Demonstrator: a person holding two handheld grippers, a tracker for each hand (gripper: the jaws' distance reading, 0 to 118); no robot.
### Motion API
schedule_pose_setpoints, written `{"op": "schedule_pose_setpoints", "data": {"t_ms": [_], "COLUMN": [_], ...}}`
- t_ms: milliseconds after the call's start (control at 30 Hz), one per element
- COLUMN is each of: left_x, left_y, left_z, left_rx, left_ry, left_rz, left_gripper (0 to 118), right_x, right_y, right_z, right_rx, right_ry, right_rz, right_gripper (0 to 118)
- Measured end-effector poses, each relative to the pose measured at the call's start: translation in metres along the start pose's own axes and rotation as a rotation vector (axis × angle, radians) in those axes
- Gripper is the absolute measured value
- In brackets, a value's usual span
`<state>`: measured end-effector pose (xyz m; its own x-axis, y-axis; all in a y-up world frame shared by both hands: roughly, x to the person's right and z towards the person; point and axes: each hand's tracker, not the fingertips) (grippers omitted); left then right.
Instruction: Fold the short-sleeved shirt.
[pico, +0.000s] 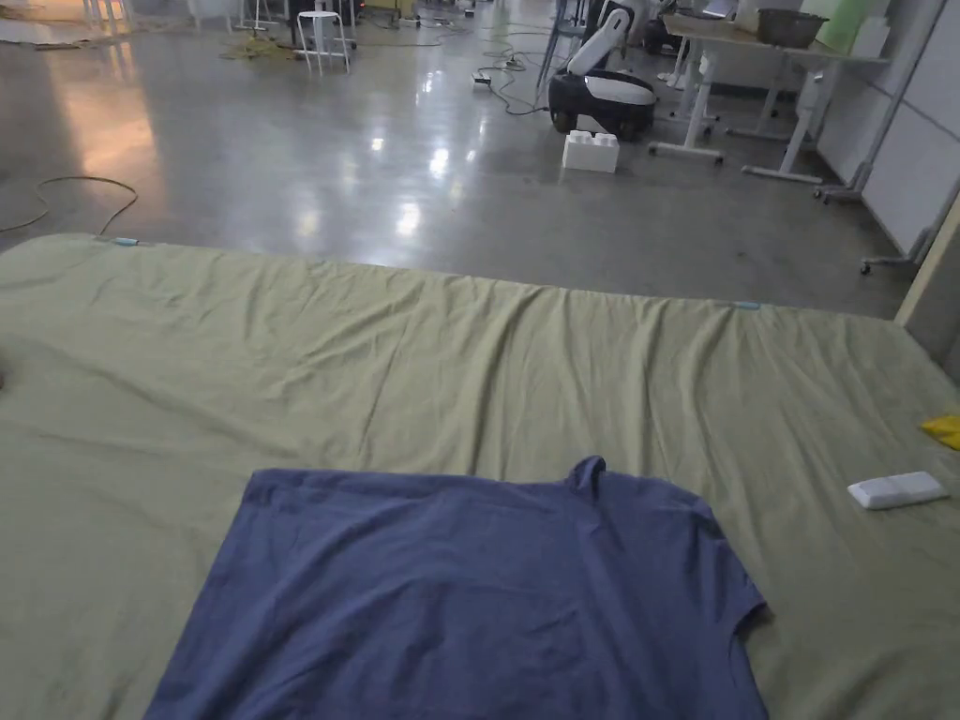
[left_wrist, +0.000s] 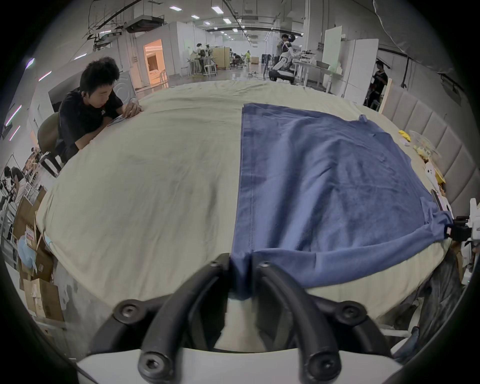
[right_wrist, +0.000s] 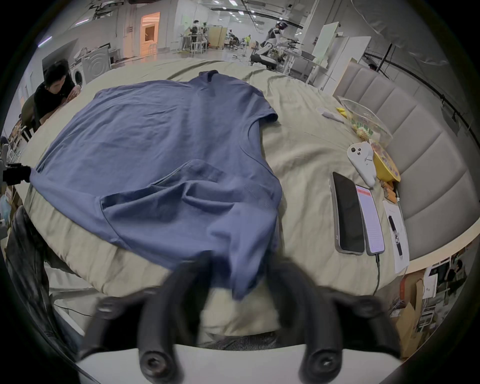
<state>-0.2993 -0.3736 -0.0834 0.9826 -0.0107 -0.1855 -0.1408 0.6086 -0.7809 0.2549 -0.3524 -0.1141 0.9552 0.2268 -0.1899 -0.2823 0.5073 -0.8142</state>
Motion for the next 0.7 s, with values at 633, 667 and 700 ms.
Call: {"op": "schedule_pose_setpoints", "data": {"t_ms": [633,667,700], "left_x": [0.095,0.102,0.108], "left_y": [0.136,0.14,0.142], "left_z": [0.071,0.074,0.078], "left_rx": [0.625,0.647,0.675], "left_ry": [-0.006,-0.008,-0.002], "left_rz": [-0.031,-0.039,-0.054], "left_gripper": [58,54,45], "right_x": [-0.016,-0.02,-0.022], "right_y": [0.147,0.152,0.156], "right_z": [0.075,0.078,0.081], "right_rx": [0.813,0.841,0.875], "right_ry": [-0.083,-0.101,-0.116], "right_rz": [-0.253,-0.247,-0.233], "right_gripper": [83,75,58]}}
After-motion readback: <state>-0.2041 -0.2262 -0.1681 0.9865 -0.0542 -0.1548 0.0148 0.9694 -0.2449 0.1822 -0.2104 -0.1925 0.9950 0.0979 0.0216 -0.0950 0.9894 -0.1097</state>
